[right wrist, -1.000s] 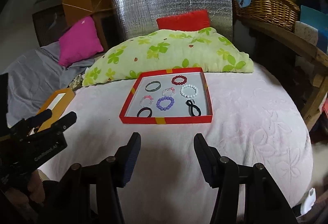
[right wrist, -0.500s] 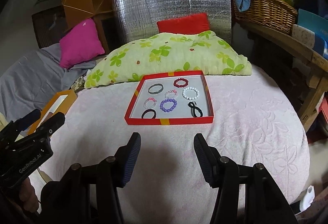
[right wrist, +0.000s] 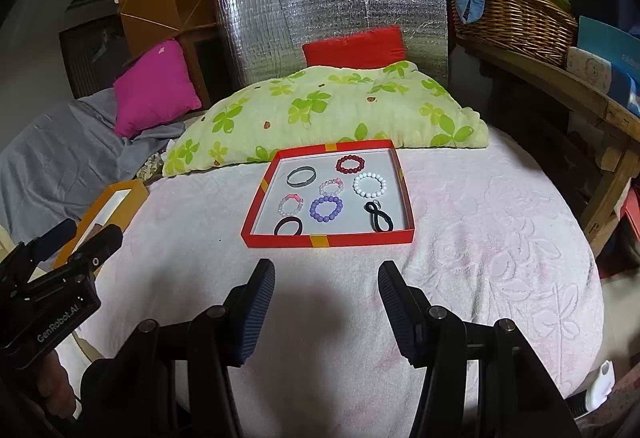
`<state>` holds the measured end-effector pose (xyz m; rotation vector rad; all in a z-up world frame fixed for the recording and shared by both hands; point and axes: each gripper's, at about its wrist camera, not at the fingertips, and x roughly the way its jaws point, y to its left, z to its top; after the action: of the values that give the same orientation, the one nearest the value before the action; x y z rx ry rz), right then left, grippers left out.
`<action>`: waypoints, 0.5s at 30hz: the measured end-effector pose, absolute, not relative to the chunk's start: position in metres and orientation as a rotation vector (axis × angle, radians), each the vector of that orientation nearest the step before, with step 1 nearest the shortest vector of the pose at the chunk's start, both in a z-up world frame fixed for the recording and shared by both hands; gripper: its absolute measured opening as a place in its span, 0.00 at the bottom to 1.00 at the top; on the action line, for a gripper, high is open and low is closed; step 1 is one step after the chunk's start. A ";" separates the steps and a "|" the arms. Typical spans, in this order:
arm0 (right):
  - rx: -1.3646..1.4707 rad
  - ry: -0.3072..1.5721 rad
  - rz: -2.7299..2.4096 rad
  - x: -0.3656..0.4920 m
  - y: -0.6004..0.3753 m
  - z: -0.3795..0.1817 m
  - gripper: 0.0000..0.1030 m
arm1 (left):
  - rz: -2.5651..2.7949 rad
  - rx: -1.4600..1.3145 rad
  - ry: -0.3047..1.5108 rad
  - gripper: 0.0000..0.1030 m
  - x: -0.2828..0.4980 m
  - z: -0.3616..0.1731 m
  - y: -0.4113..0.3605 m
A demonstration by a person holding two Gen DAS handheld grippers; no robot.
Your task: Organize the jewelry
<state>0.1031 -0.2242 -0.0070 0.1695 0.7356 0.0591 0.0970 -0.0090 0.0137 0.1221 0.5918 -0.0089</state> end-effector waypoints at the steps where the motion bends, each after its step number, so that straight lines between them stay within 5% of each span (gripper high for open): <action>1: 0.170 0.737 0.060 0.103 -0.224 -0.007 0.56 | -0.008 0.122 0.591 0.74 0.097 0.014 -0.009; 15: 0.180 0.734 0.059 0.105 -0.226 -0.006 0.56 | -0.004 0.120 0.592 0.74 0.098 0.015 -0.007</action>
<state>0.1046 -0.2258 -0.0065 0.1802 0.7342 0.0588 0.0984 -0.0066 0.0149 0.1204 0.5917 -0.0042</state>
